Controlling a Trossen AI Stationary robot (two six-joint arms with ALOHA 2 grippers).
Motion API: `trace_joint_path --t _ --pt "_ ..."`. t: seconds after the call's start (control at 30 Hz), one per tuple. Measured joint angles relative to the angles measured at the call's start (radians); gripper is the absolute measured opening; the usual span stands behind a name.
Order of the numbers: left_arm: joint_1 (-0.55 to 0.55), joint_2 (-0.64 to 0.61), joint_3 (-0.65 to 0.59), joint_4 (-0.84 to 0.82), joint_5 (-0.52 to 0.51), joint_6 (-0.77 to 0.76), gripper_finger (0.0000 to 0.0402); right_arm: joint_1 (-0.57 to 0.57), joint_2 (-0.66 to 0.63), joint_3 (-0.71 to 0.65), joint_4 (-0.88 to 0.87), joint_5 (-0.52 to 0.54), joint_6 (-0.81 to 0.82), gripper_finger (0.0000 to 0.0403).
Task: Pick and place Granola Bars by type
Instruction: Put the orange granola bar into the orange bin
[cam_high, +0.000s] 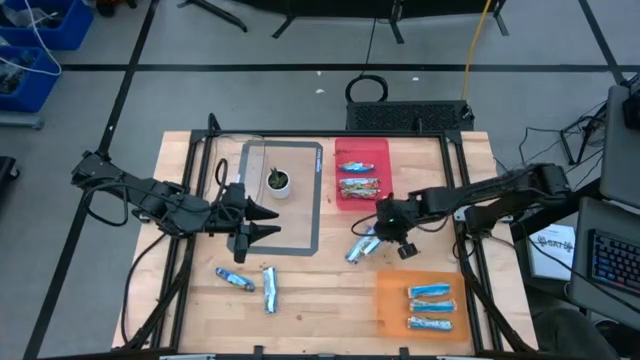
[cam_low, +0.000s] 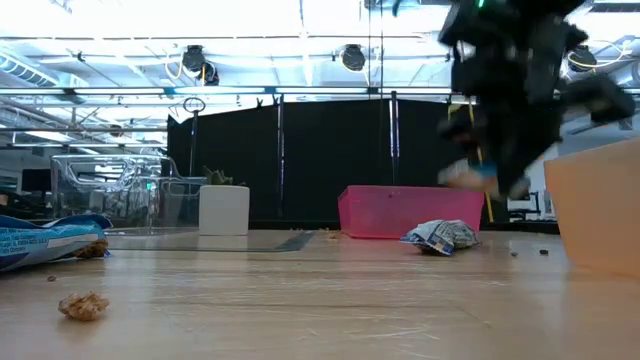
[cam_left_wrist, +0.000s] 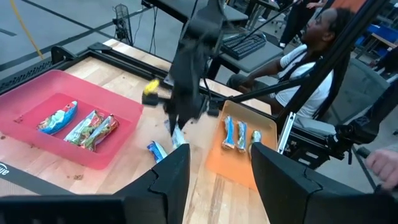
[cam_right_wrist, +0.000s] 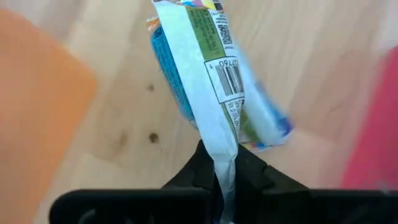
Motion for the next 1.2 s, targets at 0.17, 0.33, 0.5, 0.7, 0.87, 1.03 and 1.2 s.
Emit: trace_joint_path --t 0.17,0.33,0.5,0.7,0.87,1.03,1.2 --pt "0.0 0.0 0.0 -0.001 0.002 0.003 0.0177 0.023 -0.155 0.059 -0.062 0.001 0.064 0.0013" --pt "0.0 0.0 0.0 -0.002 0.009 0.011 0.0177 0.1 -0.299 0.157 -0.149 0.108 0.135 0.0013" --pt "0.0 0.0 0.0 0.0 0.009 0.025 0.0174 0.196 -0.381 0.288 -0.223 0.237 0.225 0.0012" --pt "0.0 0.0 0.0 0.0 0.009 0.026 0.0172 0.306 -0.4 0.422 -0.299 0.37 0.347 0.0012" --pt "0.0 0.0 0.0 0.0 0.01 0.026 0.0174 0.398 -0.4 0.472 -0.298 0.463 0.441 0.0011" --pt "0.0 0.0 0.0 0.0 0.021 0.025 0.0175 0.509 -0.399 0.476 -0.309 0.562 0.554 0.0011" --pt "0.0 0.0 0.0 -0.002 0.045 0.022 0.0175 0.647 -0.381 0.476 -0.355 0.664 0.724 0.0011"
